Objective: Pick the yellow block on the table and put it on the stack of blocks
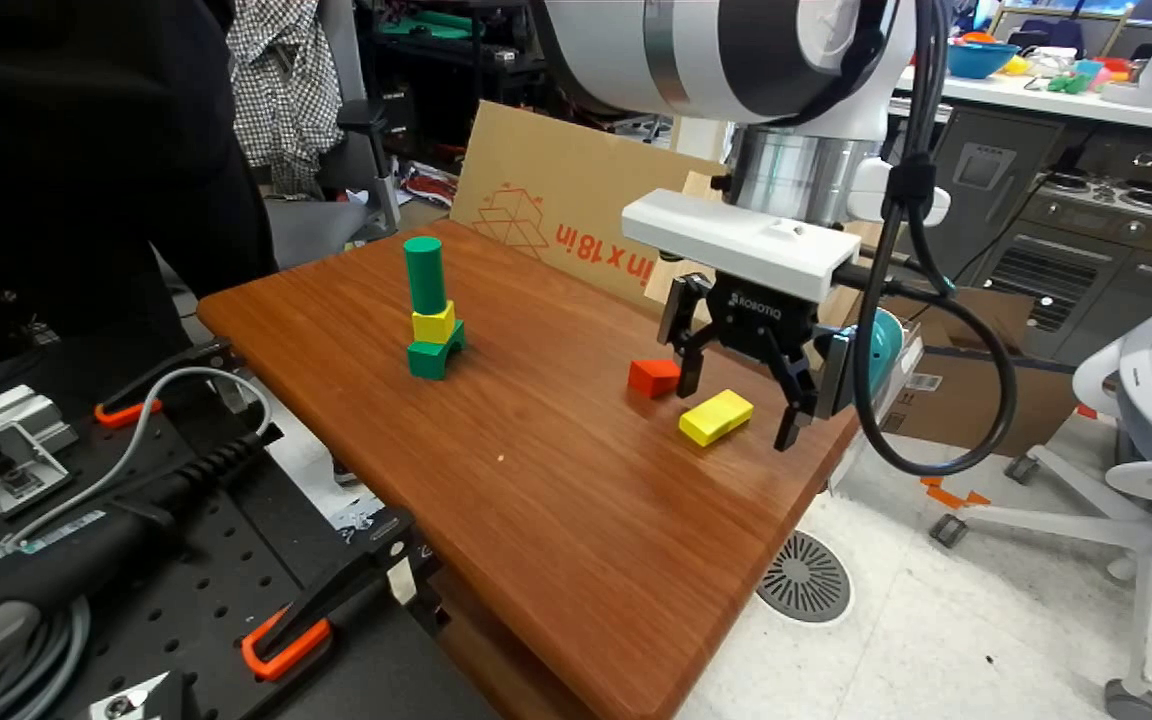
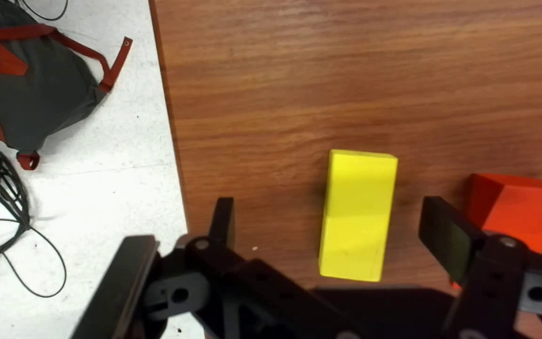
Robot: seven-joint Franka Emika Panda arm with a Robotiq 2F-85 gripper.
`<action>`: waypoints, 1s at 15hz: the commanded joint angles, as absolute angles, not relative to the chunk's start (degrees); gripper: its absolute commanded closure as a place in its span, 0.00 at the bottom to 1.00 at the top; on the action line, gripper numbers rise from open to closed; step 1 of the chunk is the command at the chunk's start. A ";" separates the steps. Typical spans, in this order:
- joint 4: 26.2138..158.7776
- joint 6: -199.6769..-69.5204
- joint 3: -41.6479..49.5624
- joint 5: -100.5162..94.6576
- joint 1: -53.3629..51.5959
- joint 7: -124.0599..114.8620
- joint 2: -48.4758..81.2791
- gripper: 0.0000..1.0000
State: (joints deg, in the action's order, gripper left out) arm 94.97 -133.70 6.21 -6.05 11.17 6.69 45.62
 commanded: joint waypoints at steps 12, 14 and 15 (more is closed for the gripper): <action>87.30 -127.61 5.00 -4.53 11.80 7.34 49.72 0.90; 89.21 -127.37 5.30 -4.70 11.64 6.95 47.88 0.91; 90.82 -128.07 5.63 -5.02 11.33 6.44 46.38 0.91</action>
